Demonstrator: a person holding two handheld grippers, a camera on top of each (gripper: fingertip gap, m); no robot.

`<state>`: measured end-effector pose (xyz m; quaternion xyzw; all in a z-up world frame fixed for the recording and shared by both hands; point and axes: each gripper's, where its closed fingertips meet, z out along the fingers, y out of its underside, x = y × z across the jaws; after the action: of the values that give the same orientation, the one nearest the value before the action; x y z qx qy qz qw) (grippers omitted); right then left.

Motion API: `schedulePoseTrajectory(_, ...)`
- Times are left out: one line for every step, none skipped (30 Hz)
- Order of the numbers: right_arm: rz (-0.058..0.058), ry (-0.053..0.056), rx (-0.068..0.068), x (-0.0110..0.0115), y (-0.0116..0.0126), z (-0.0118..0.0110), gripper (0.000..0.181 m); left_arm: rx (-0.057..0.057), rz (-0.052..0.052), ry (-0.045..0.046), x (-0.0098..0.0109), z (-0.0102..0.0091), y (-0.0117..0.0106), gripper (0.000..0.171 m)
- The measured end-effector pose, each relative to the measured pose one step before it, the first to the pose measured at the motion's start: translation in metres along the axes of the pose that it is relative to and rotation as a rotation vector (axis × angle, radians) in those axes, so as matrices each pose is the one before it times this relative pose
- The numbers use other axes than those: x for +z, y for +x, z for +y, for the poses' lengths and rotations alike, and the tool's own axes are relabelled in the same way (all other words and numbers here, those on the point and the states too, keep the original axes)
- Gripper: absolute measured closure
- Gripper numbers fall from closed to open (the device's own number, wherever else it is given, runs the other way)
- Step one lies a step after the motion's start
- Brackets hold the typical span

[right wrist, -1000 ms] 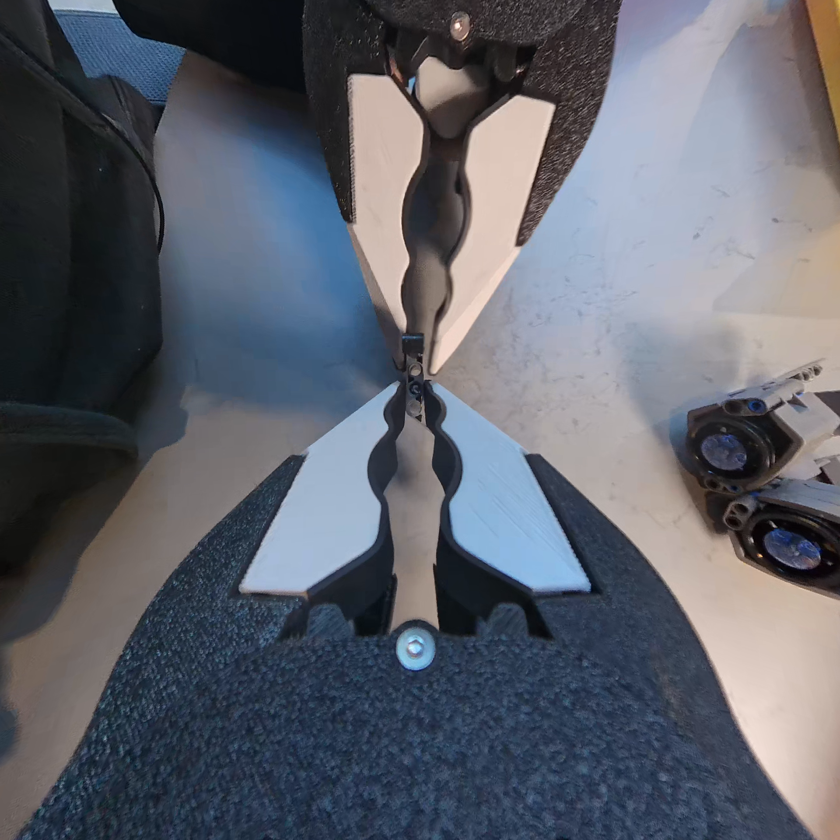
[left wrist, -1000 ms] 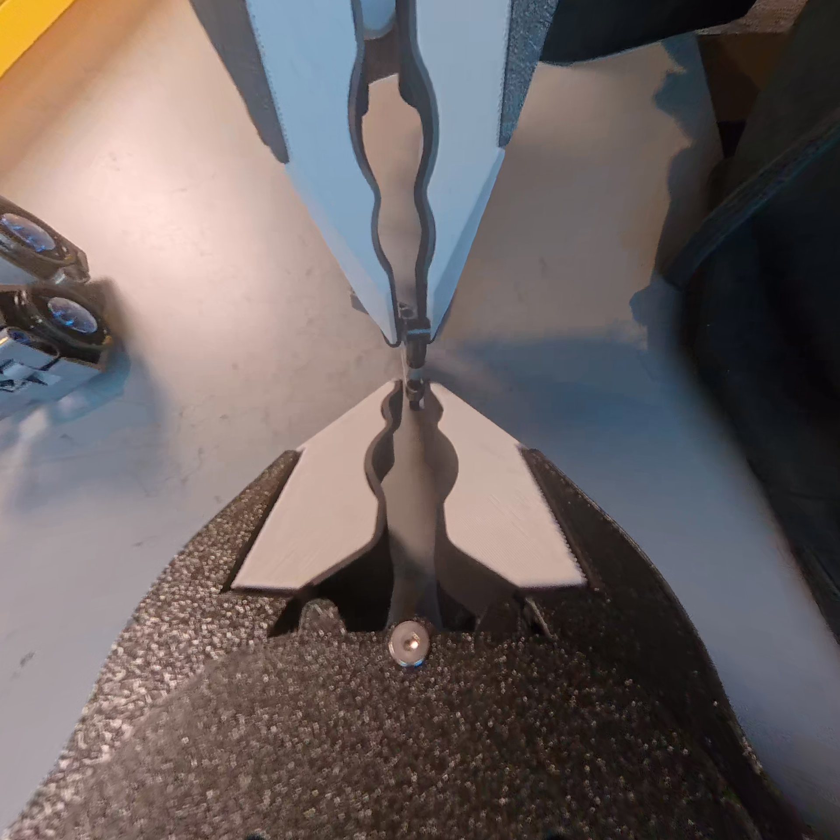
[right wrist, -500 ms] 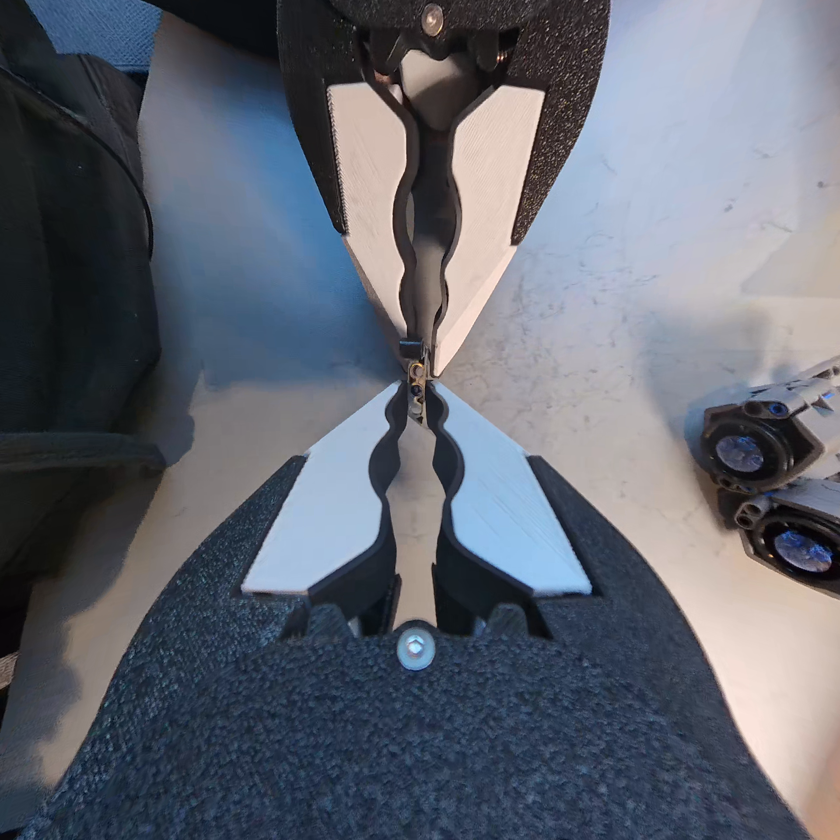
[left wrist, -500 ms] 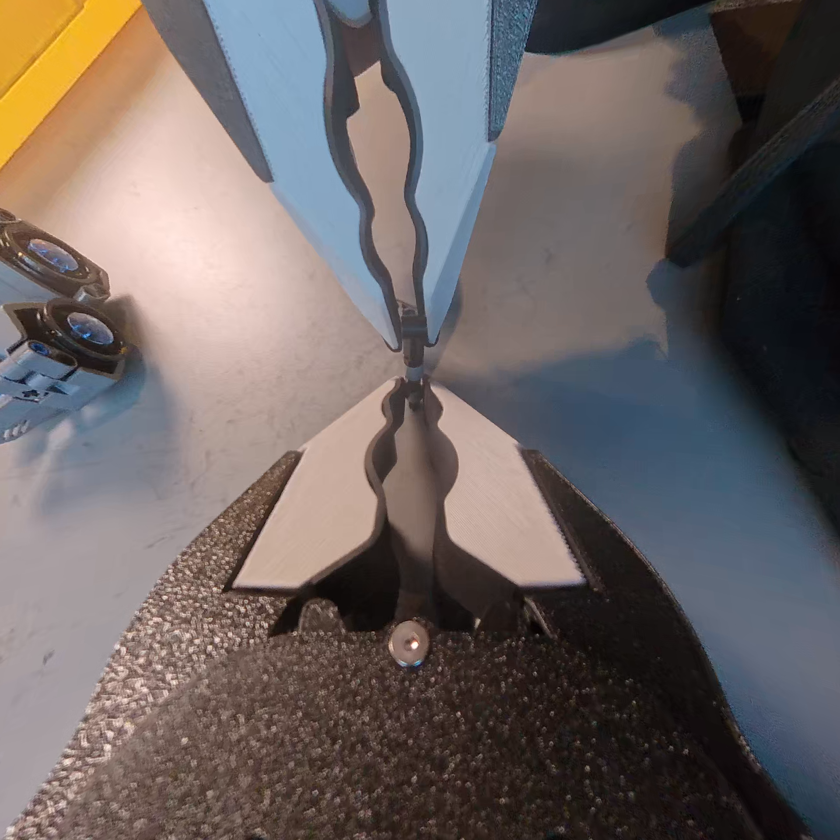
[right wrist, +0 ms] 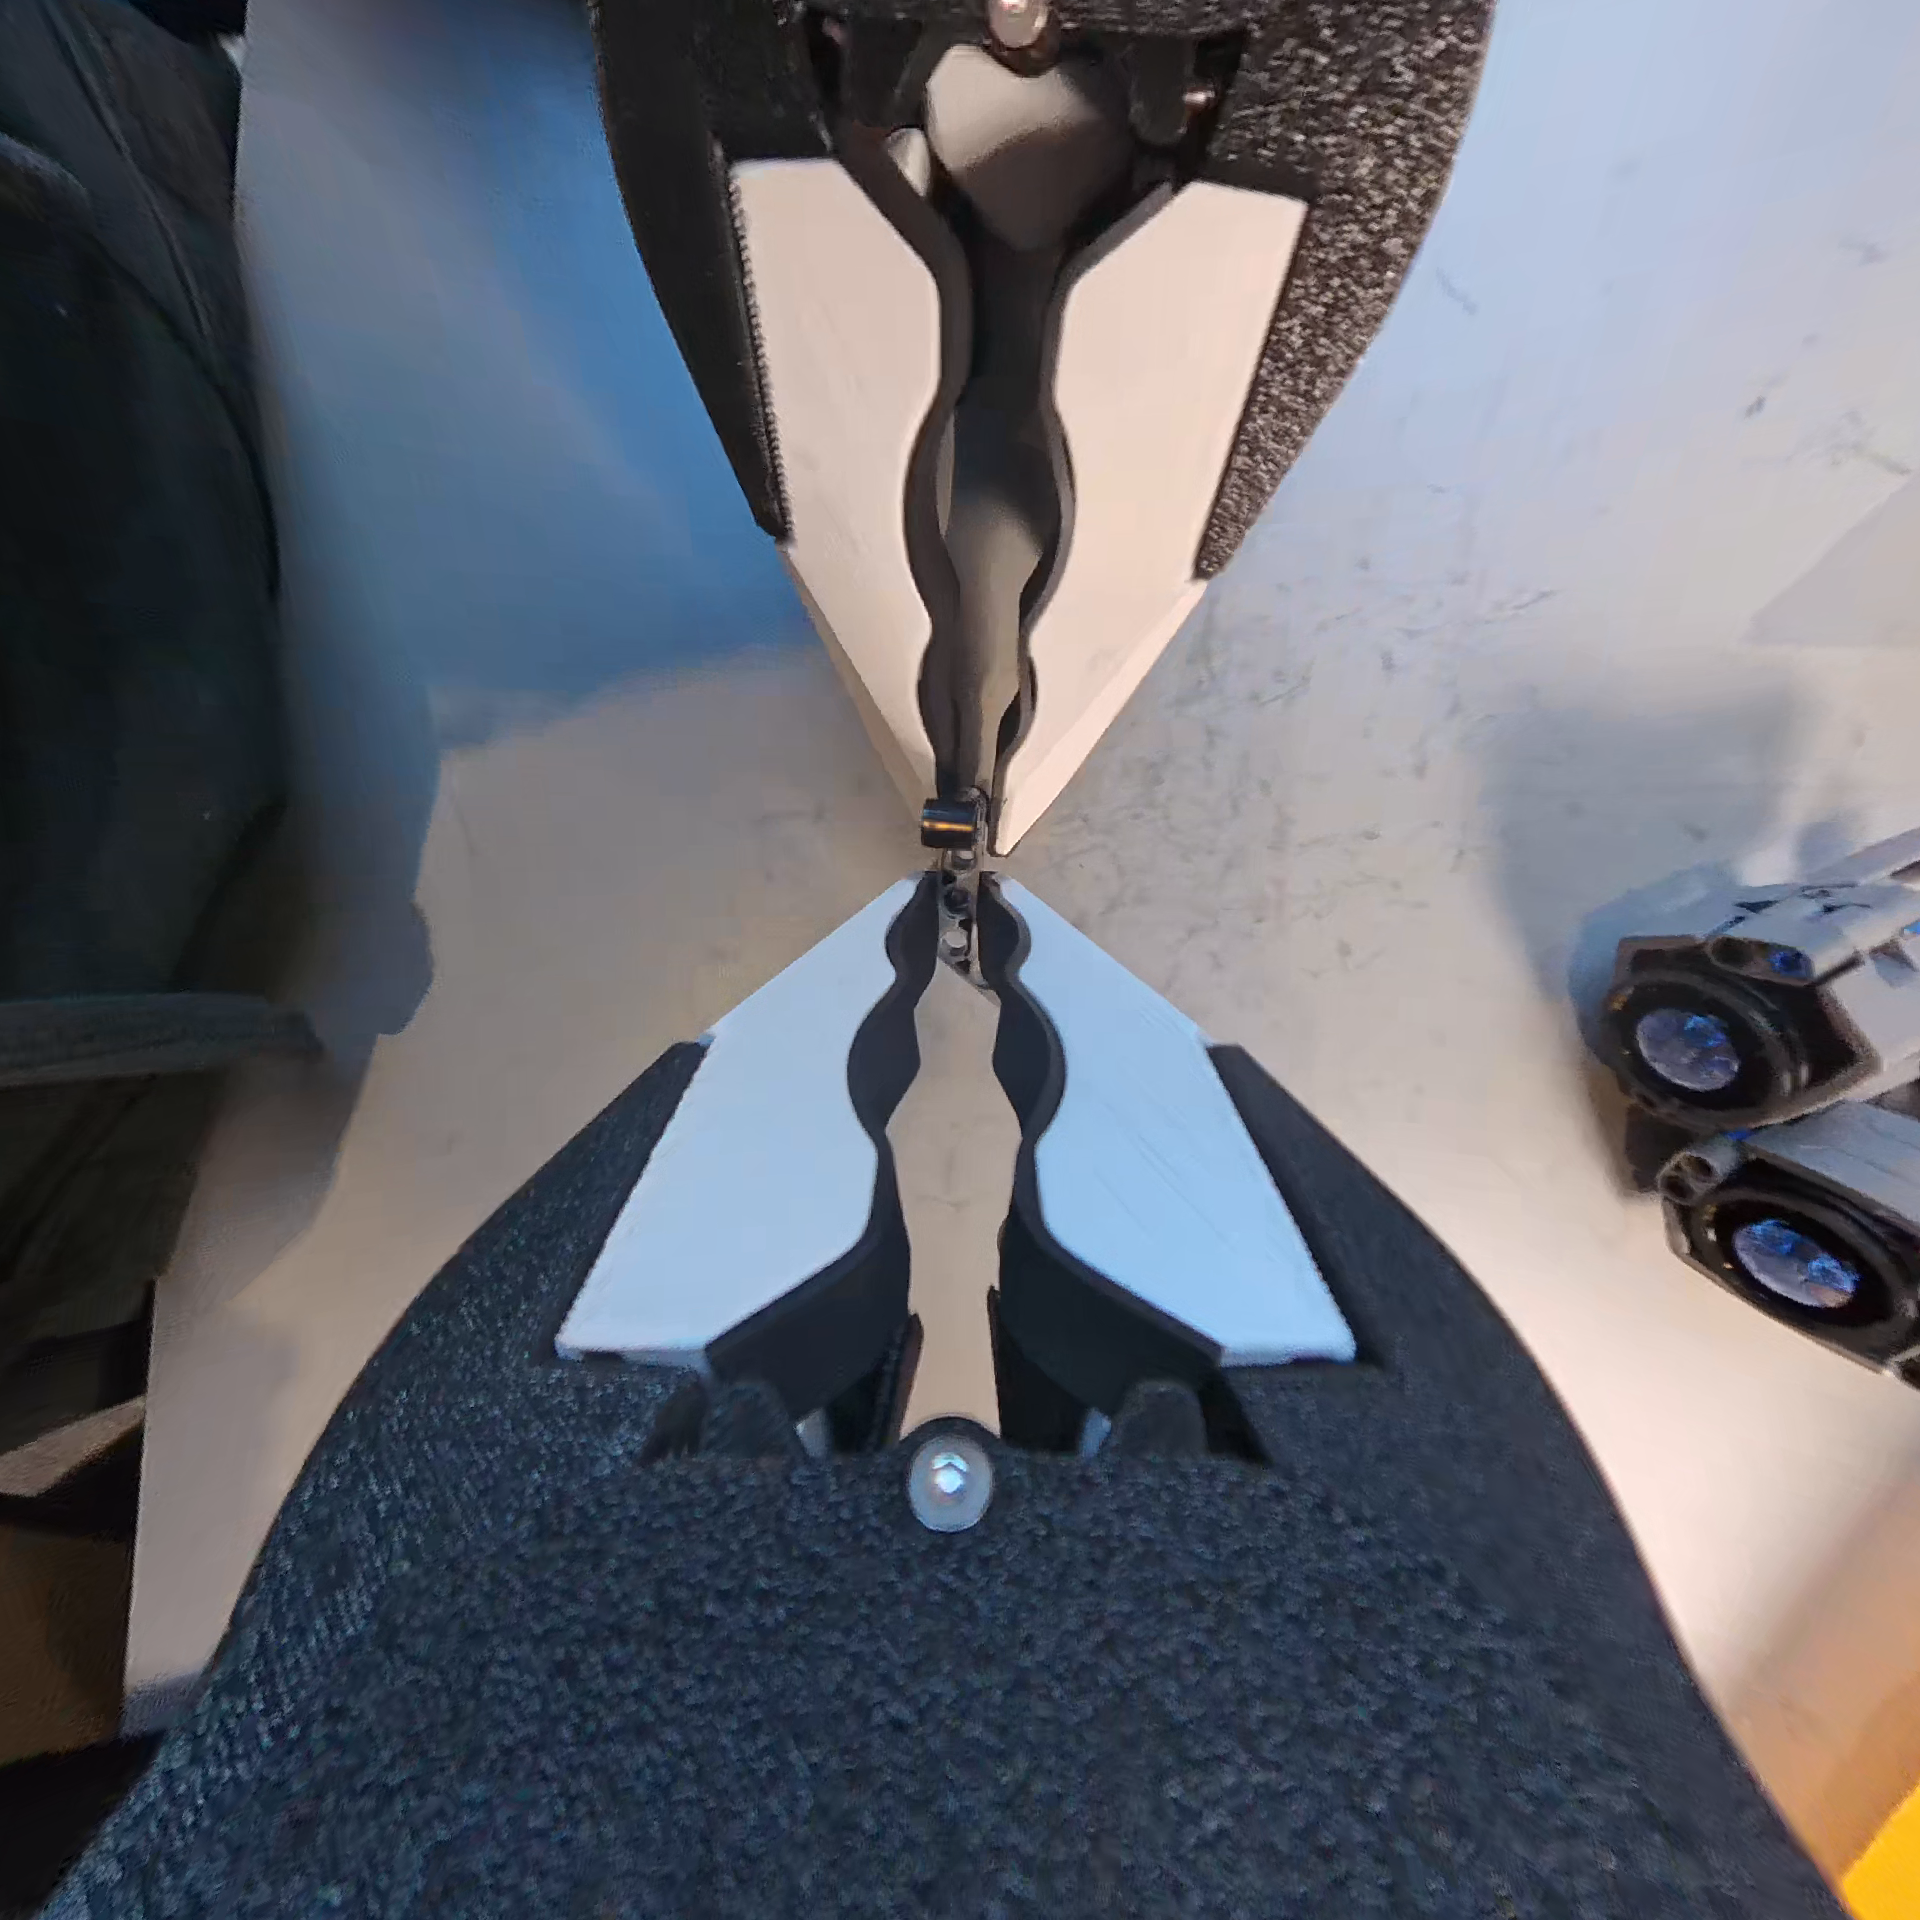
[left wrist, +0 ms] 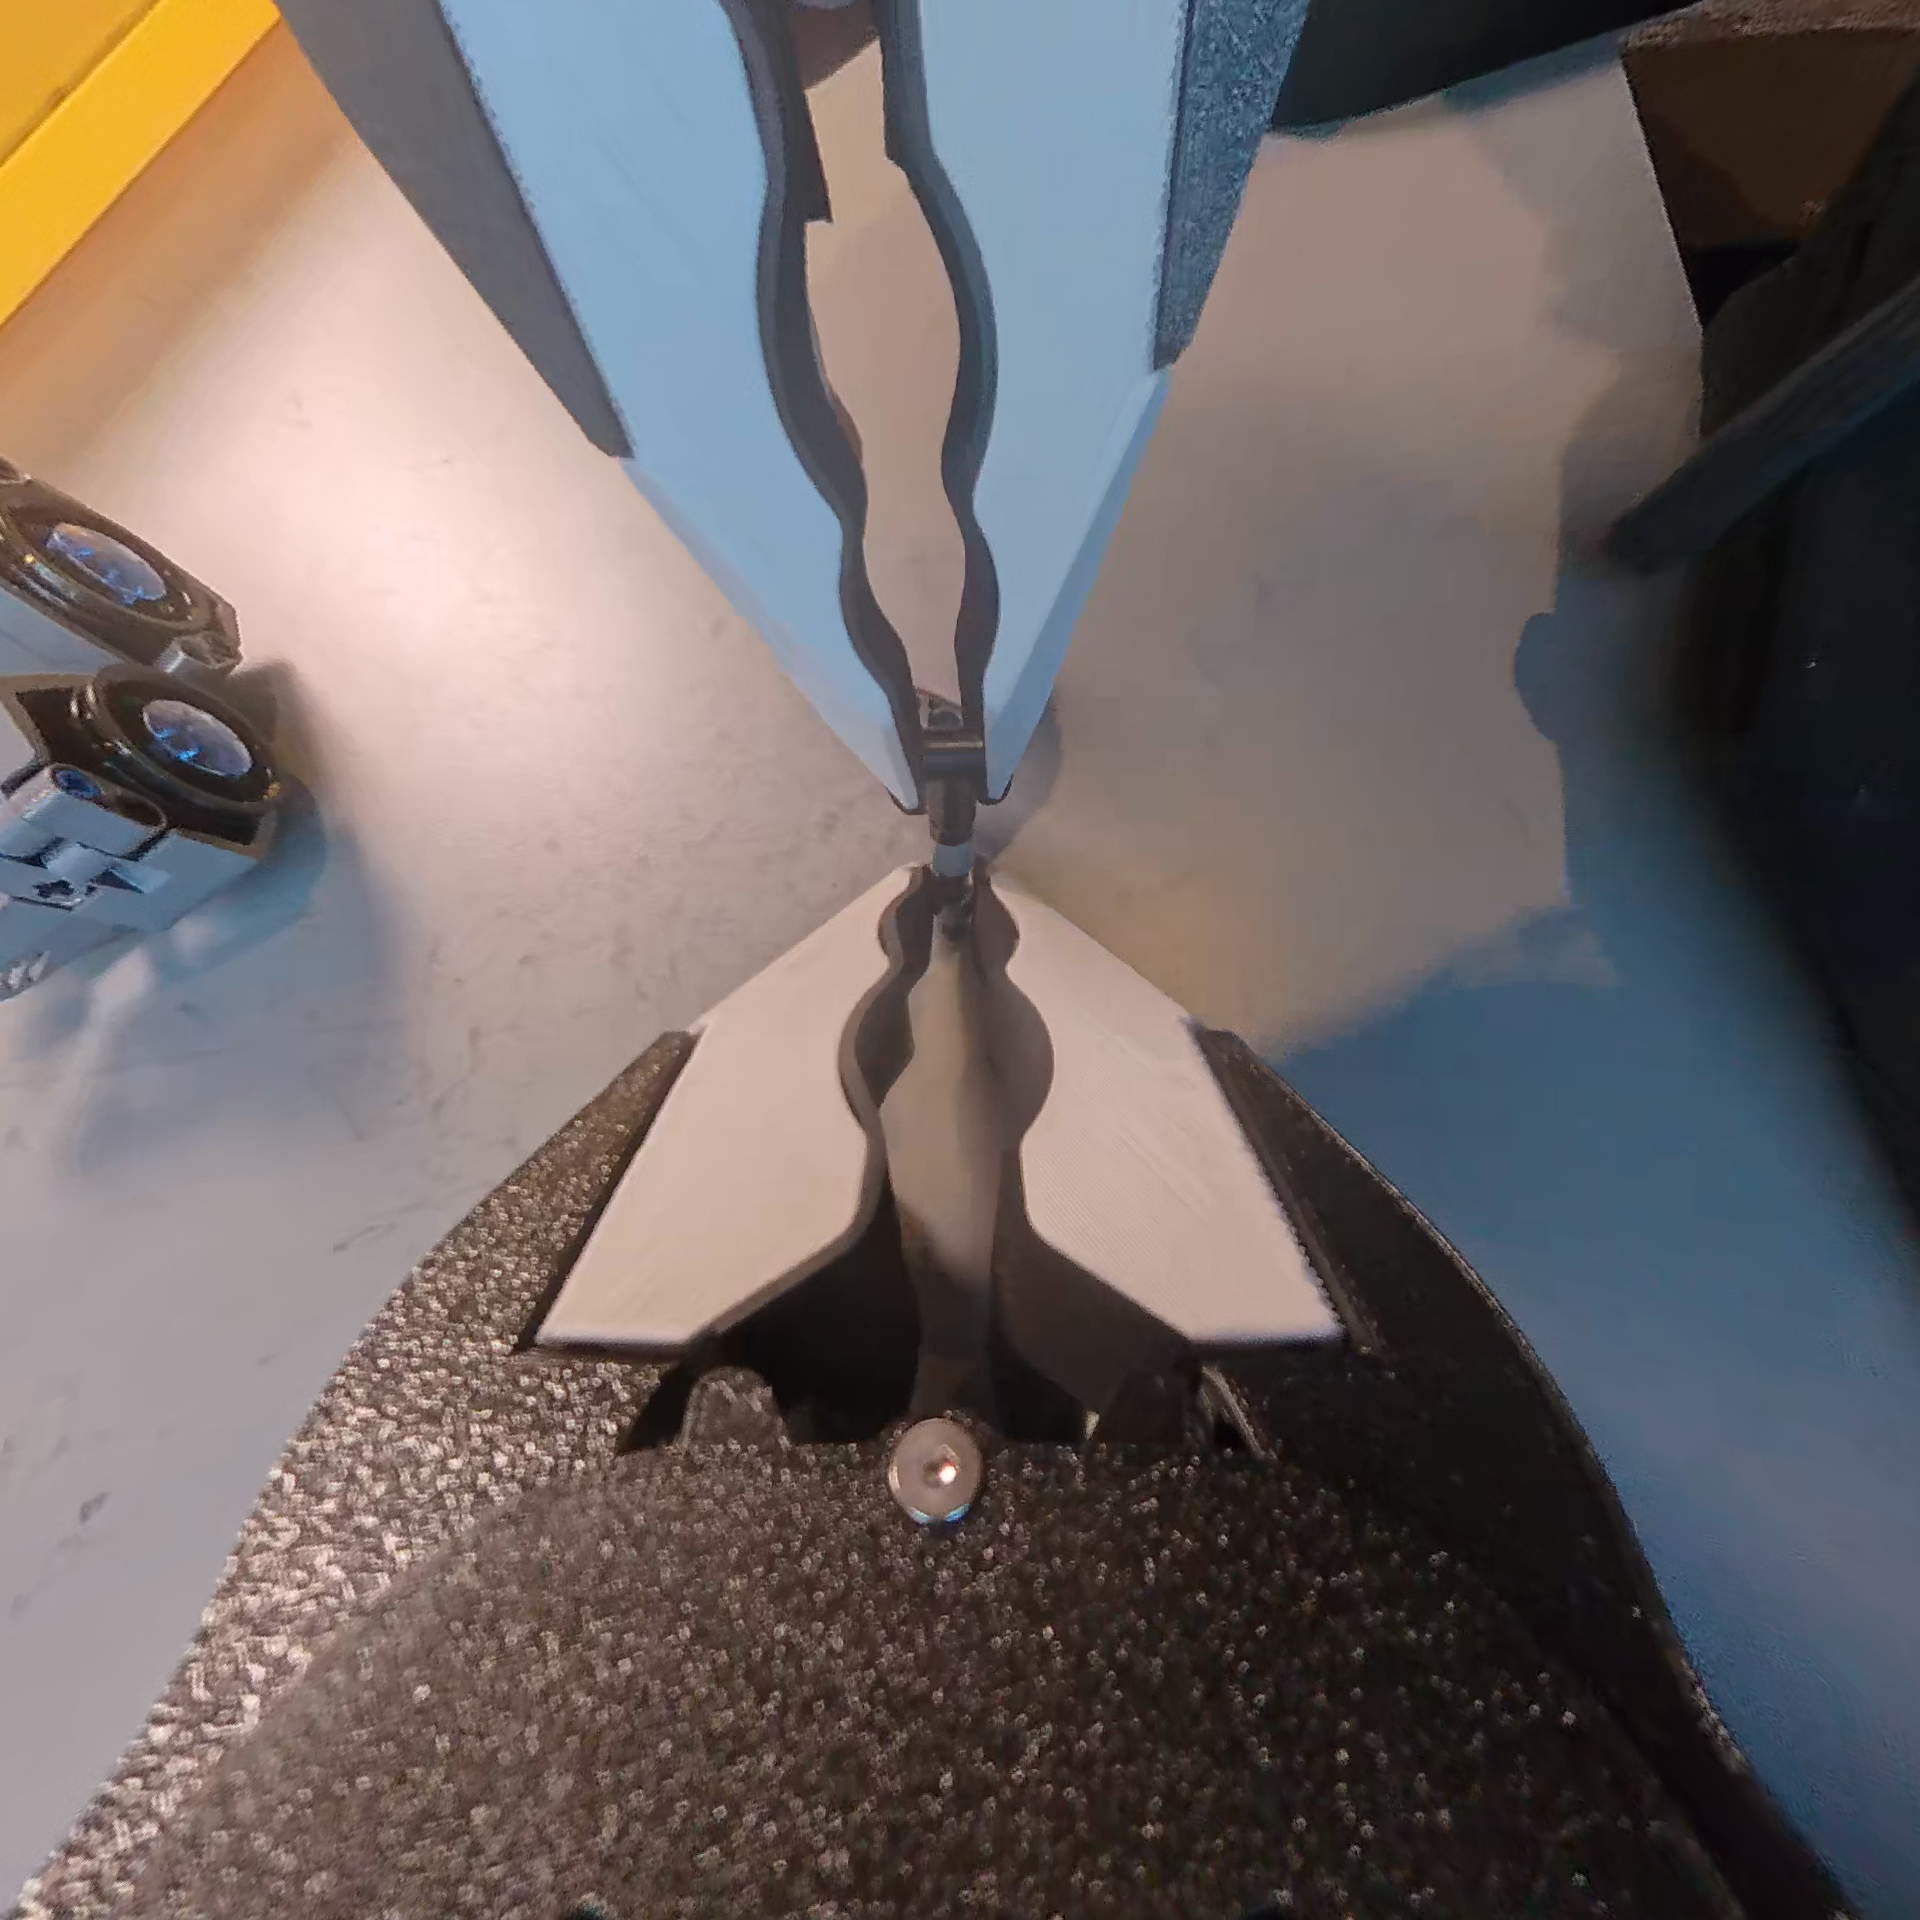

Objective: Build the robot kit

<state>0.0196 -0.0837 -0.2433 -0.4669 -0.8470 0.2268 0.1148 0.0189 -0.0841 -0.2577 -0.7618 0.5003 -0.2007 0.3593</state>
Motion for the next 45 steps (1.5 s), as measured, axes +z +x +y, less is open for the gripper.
schedulePoseTrajectory(-0.0005,-0.0150,-0.0090,0.00006,-0.00072,0.00014,0.177,-0.0015,-0.0005,-0.00023,-0.00001,-0.00009,-0.00015,0.166)
schedulePoseTrajectory(-0.0107,-0.0071,0.0054,0.00003,0.00008,0.00015,0.177,-0.0083,0.0050,0.00187,-0.00002,-0.00004,-0.00005,0.166)
schedulePoseTrajectory(-0.0092,-0.0073,0.0014,0.00012,0.00038,-0.00006,0.177,-0.0066,0.0055,0.00026,0.00003,-0.00011,-0.00007,0.167)
schedulePoseTrajectory(-0.0095,-0.0091,-0.0068,0.00020,-0.00060,-0.00014,0.177,0.0018,0.0009,-0.00103,-0.00001,0.00008,0.00005,0.166)
schedulePoseTrajectory(-0.0087,-0.0041,0.0007,0.00015,-0.00035,-0.00014,0.177,-0.0002,-0.0030,-0.00036,0.00007,-0.00006,-0.00001,0.166)
schedulePoseTrajectory(-0.0075,0.0062,0.0157,0.00000,0.00052,0.00010,0.177,-0.0090,-0.0011,0.00010,-0.00002,-0.00009,-0.00028,0.166)
schedulePoseTrajectory(-0.0059,0.0104,0.0262,0.00002,0.00093,0.00024,0.177,-0.0126,0.0020,-0.00131,0.00002,-0.00013,-0.00037,0.166)
schedulePoseTrajectory(0.0002,0.0071,0.0198,-0.00028,0.00103,0.00027,0.176,-0.0116,0.0058,0.00017,0.00001,-0.00012,-0.00012,0.166)
schedulePoseTrajectory(0.0038,0.0025,0.0031,-0.00044,0.00062,0.00073,0.176,-0.0100,0.0134,0.00445,-0.00011,-0.00052,0.00038,0.166)
schedulePoseTrajectory(0.0023,0.0039,0.0026,-0.00041,0.00031,0.00027,0.176,-0.0024,0.0154,0.00446,-0.00027,-0.00029,0.00091,0.165)
schedulePoseTrajectory(0.0061,0.0143,0.0106,0.00033,0.00012,-0.00079,0.176,0.0063,0.0024,0.00186,-0.00073,0.00023,0.00033,0.166)
schedulePoseTrajectory(0.0033,0.0200,0.0155,0.00023,-0.00007,-0.00086,0.176,0.0071,-0.0096,0.00331,-0.00104,0.00026,-0.00018,0.166)
schedulePoseTrajectory(0.0009,0.0170,0.0180,0.00014,0.00060,0.00046,0.176,0.0087,-0.0179,0.00861,-0.00132,-0.00063,-0.00086,0.165)
schedulePoseTrajectory(0.0033,0.0056,0.0131,0.00059,0.00127,0.00243,0.176,0.0049,-0.0137,0.01030,-0.00133,-0.00120,-0.00055,0.164)
schedulePoseTrajectory(0.0016,0.0010,0.0019,0.00231,0.00019,0.00369,0.175,-0.0065,0.0031,0.00459,-0.00034,-0.00075,0.00088,0.165)
schedulePoseTrajectory(-0.0014,0.0265,0.0022,-0.00015,-0.00030,-0.00132,0.176,-0.0131,0.0080,-0.00121,0.00009,0.00005,0.00046,0.165)
schedulePoseTrajectory(0.0027,0.0112,-0.0035,-0.00031,0.00032,-0.00003,0.176,-0.0116,0.0039,-0.00140,0.00016,0.00011,-0.00074,0.165)
schedulePoseTrajectory(0.0102,0.0097,-0.0050,-0.00056,0.00145,-0.00020,0.176,-0.0099,-0.0024,-0.00077,0.00031,-0.00008,-0.00156,0.165)
schedulePoseTrajectory(0.0093,0.0097,0.0005,-0.00114,0.00171,-0.00037,0.175,-0.0058,-0.0020,-0.00120,0.00025,0.00000,-0.00104,0.165)
schedulePoseTrajectory(-0.0054,0.0069,0.0067,-0.00103,-0.00063,-0.00011,0.175,-0.0048,0.0053,-0.00049,0.00024,-0.00018,0.00014,0.165)
schedulePoseTrajectory(-0.0077,0.0073,0.0032,-0.00077,-0.00139,0.00010,0.175,-0.0045,0.0053,0.00020,0.00007,-0.00010,0.00043,0.165)
schedulePoseTrajectory(-0.0067,0.0090,-0.0028,-0.00074,-0.00109,0.00019,0.174,-0.0067,0.0063,-0.00026,0.00017,-0.00003,0.00055,0.165)
schedulePoseTrajectory(-0.0043,0.0182,-0.0032,-0.00150,-0.00049,-0.00081,0.173,-0.0055,0.0043,-0.00004,-0.00006,0.00000,0.00017,0.165)
schedulePoseTrajectory(0.0013,0.0198,0.0072,-0.00204,0.00099,-0.00101,0.173,-0.0017,0.0023,-0.00016,0.00009,-0.00007,0.00018,0.165)
schedulePoseTrajectory(-0.0051,0.0172,0.0095,-0.00197,0.00014,-0.00096,0.173,0.0011,0.0005,-0.00007,0.00014,-0.00010,0.00008,0.165)
schedulePoseTrajectory(-0.0131,0.0165,0.0034,-0.00145,-0.00190,-0.00159,0.173,0.0009,-0.0007,0.00001,0.00011,-0.00008,0.00002,0.165)
schedulePoseTrajectory(0.0048,0.0052,0.0005,-0.00004,0.00014,-0.00078,0.174,0.0014,-0.0011,-0.00003,0.00031,-0.00011,0.00002,0.165)
schedulePoseTrajectory(0.0102,-0.0123,-0.0085,0.00143,0.00081,0.00156,0.175,0.0021,-0.0014,0.00031,0.00017,-0.00028,0.00002,0.165)
schedulePoseTrajectory(0.0061,-0.0054,-0.0092,0.00120,0.00009,0.00019,0.175,0.0011,0.0000,-0.00009,0.00006,0.00009,-0.00007,0.165)
schedulePoseTrajectory(0.0036,0.0015,-0.0016,0.00034,0.00034,-0.00077,0.175,0.0001,0.0007,-0.00020,-0.00008,0.00008,0.00005,0.165)
schedulePoseTrajectory(-0.0015,0.0001,0.0012,0.00018,-0.00002,-0.00027,0.175,0.0020,-0.0002,-0.00035,-0.00002,0.00006,0.00005,0.165)
schedulePoseTrajectory(0.0022,0.0026,-0.0099,0.00004,0.00009,-0.00021,0.176,0.0033,-0.0007,-0.00022,0.00010,-0.00004,0.00006,0.165)
schedulePoseTrajectory(0.0033,0.0018,-0.0149,0.00009,0.00016,-0.00003,0.176,0.0058,0.0014,-0.00036,0.00017,-0.00020,0.00050,0.165)
schedulePoseTrajectory(0.0034,-0.0030,-0.0278,0.00077,0.00008,0.00013,0.176,0.0108,0.0049,-0.00101,0.00040,-0.00007,0.00095,0.166)
schedulePoseTrajectory(0.0025,-0.0017,-0.0297,0.00002,0.00039,-0.00057,0.176,0.0106,0.0007,-0.00067,-0.00007,0.00026,-0.00015,0.166)
schedulePoseTrajectory(-0.0059,-0.0074,-0.0152,0.00034,-0.00027,-0.00044,0.176,0.0025,0.0017,-0.00115,-0.00015,0.00022,0.00002,0.166)
schedulePoseTrajectory(-0.0091,-0.0112,0.0028,0.00030,-0.00036,-0.00015,0.176,0.0014,-0.0028,-0.00072,-0.00011,0.00016,-0.00009,0.166)
schedulePoseTrajectory(-0.0083,-0.0055,0.0142,0.00035,0.00007,-0.00065,0.176,0.0027,-0.0074,-0.00135,-0.00008,0.00045,-0.00020,0.166)
schedulePoseTrajectory(-0.0037,0.0031,0.0156,0.00046,-0.00009,-0.00073,0.176,0.0018,-0.0067,-0.00202,-0.00016,0.00057,0.00006,0.166)
schedulePoseTrajectory(0.0015,0.0099,0.0150,0.00058,-0.00058,-0.00129,0.176,0.0012,-0.0026,-0.00441,-0.00028,0.00112,0.00040,0.166)
schedulePoseTrajectory(-0.0058,0.0254,0.0246,0.00188,-0.00257,-0.00298,0.176,0.0052,-0.0009,-0.00988,-0.00004,0.00227,0.00080,0.166)
schedulePoseTrajectory(0.0008,0.0306,0.0218,0.00247,-0.00197,-0.00345,0.176,0.0160,-0.0105,-0.01134,0.00034,0.00214,0.00053,0.167)
schedulePoseTrajectory(0.0136,0.0101,-0.0063,0.00064,0.00006,-0.00039,0.176,0.0093,-0.0163,-0.00300,0.00013,0.00055,-0.00051,0.167)
schedulePoseTrajectory(0.0188,-0.0021,-0.0083,-0.00066,0.00111,0.00051,0.177,-0.0015,-0.0117,0.00059,0.00039,-0.00043,-0.00097,0.167)
schedulePoseTrajectory(0.0089,-0.0106,-0.0065,-0.00094,0.00101,0.00130,0.176,0.0001,-0.0038,0.00197,0.00043,-0.00082,-0.00037,0.167)
